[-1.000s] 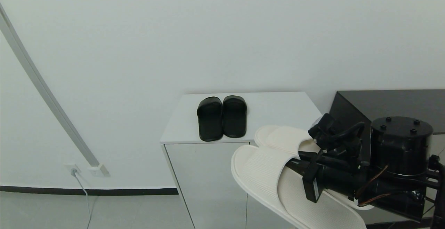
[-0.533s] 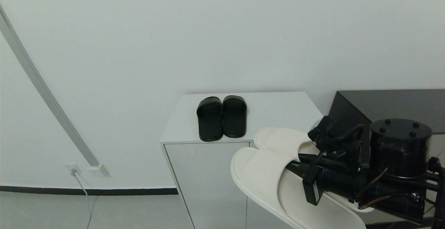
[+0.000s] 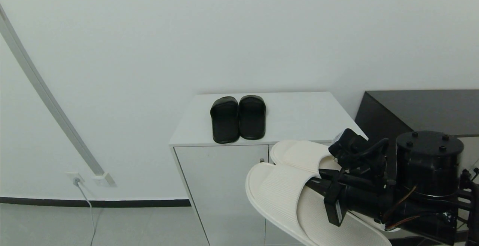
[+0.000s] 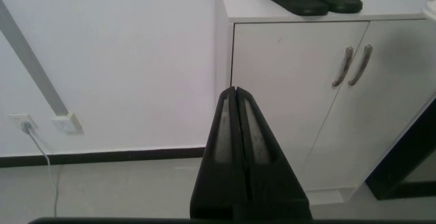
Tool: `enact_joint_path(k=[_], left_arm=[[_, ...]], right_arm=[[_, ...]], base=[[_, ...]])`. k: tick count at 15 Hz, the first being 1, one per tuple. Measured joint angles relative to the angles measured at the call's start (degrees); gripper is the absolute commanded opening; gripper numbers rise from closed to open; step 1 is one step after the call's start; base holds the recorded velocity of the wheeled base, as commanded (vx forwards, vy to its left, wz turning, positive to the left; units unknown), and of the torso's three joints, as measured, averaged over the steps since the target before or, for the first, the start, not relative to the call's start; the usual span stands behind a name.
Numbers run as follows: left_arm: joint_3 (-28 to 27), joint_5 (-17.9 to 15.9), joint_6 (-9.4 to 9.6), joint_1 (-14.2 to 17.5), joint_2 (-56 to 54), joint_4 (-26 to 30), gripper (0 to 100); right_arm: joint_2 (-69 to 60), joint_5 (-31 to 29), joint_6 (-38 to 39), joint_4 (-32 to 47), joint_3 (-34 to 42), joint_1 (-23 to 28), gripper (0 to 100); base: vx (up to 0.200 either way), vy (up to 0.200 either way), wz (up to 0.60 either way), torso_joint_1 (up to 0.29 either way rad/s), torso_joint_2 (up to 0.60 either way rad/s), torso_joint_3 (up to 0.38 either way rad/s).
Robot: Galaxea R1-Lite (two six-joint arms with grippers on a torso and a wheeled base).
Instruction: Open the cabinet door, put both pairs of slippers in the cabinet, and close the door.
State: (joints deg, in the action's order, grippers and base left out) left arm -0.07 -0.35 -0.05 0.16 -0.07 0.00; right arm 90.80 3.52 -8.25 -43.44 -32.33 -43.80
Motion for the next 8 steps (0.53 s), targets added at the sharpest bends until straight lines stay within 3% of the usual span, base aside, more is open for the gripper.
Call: enact_joint_path(k=[8], left_arm=[[0.0, 0.1, -0.13, 0.0, 0.0, 0.0, 0]], right_arm=[[0.5, -0.1, -0.1, 0.0, 0.3, -0.2, 0]], base=[[0.000, 0.000, 0.00, -0.217, 0.54, 0.312]])
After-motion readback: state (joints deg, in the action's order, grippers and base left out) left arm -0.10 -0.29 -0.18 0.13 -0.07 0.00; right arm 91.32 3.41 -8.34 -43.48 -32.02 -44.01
